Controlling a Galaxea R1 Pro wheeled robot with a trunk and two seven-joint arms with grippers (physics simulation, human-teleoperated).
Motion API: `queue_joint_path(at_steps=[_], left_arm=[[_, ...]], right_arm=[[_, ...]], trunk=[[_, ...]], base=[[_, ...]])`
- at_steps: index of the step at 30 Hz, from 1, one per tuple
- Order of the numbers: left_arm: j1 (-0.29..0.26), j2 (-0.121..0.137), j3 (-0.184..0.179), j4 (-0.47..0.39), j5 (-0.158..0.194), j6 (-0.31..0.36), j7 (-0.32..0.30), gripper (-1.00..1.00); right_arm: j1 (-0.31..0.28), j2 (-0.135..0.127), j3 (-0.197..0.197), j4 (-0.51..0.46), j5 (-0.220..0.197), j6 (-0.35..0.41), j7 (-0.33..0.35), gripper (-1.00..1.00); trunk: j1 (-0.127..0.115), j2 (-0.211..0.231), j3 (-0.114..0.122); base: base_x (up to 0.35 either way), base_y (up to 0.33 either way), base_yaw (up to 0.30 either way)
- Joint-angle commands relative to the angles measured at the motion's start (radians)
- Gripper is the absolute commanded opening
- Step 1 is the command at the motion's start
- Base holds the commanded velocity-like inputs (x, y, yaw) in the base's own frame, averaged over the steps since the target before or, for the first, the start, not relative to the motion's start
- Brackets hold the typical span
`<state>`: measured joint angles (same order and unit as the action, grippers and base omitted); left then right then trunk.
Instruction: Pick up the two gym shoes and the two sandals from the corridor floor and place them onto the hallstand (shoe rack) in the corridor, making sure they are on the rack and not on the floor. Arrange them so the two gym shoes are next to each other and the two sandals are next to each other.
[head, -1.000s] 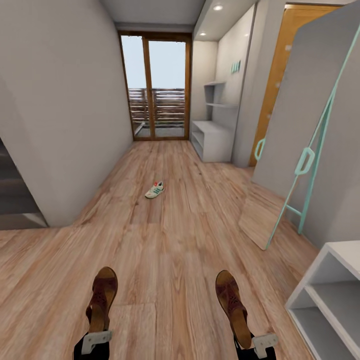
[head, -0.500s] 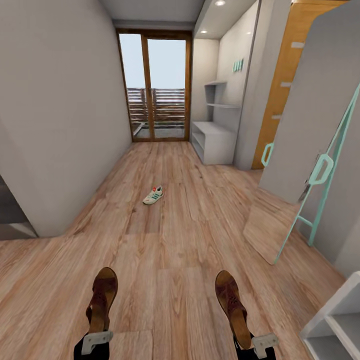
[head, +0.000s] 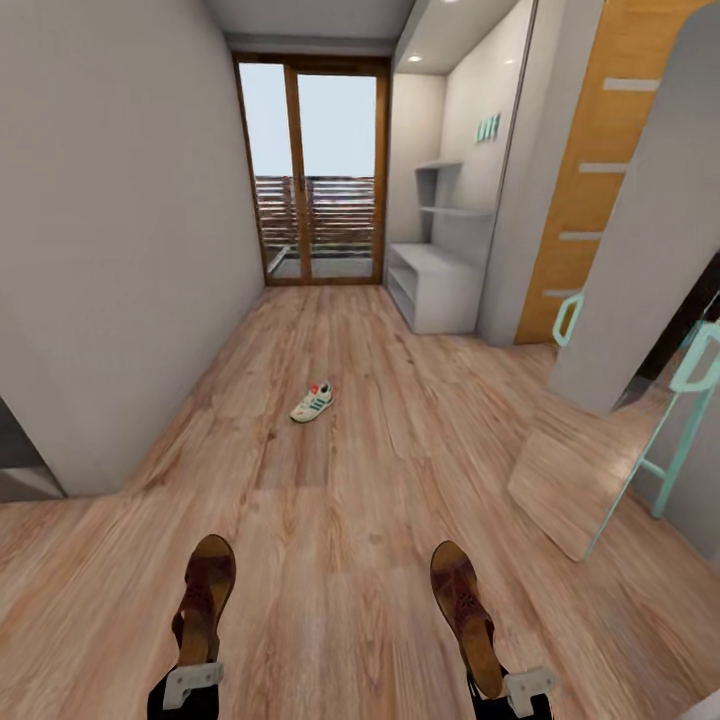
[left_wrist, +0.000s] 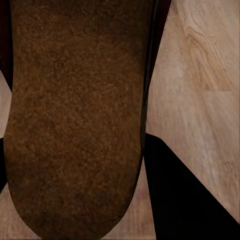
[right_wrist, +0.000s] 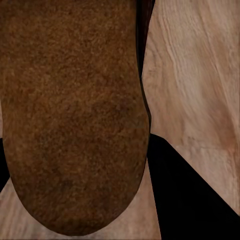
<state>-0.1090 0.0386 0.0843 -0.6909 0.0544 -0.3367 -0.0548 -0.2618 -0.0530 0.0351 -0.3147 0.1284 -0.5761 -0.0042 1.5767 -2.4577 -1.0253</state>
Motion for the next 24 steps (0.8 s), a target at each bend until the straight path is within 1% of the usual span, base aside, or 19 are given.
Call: queue_joint_path(at_steps=[1,24], left_arm=[[0.000,0.000,0.002,0.001,0.002,-0.002,-0.005,-1.00],[0.000,-0.001,0.002,0.001,0.001,-0.002,-0.005,-1.00]], right_arm=[[-0.001,-0.001,0.003,0.000,-0.003,-0.002,0.001,-1.00],[-0.001,-0.001,0.003,0.000,-0.004,-0.002,0.000,-1.00]], trunk=[[0.000,0.000,-0.001],[0.000,0.000,-0.001]], base=[[0.302,0.139,0.000],[0.318,0.095,0.000]])
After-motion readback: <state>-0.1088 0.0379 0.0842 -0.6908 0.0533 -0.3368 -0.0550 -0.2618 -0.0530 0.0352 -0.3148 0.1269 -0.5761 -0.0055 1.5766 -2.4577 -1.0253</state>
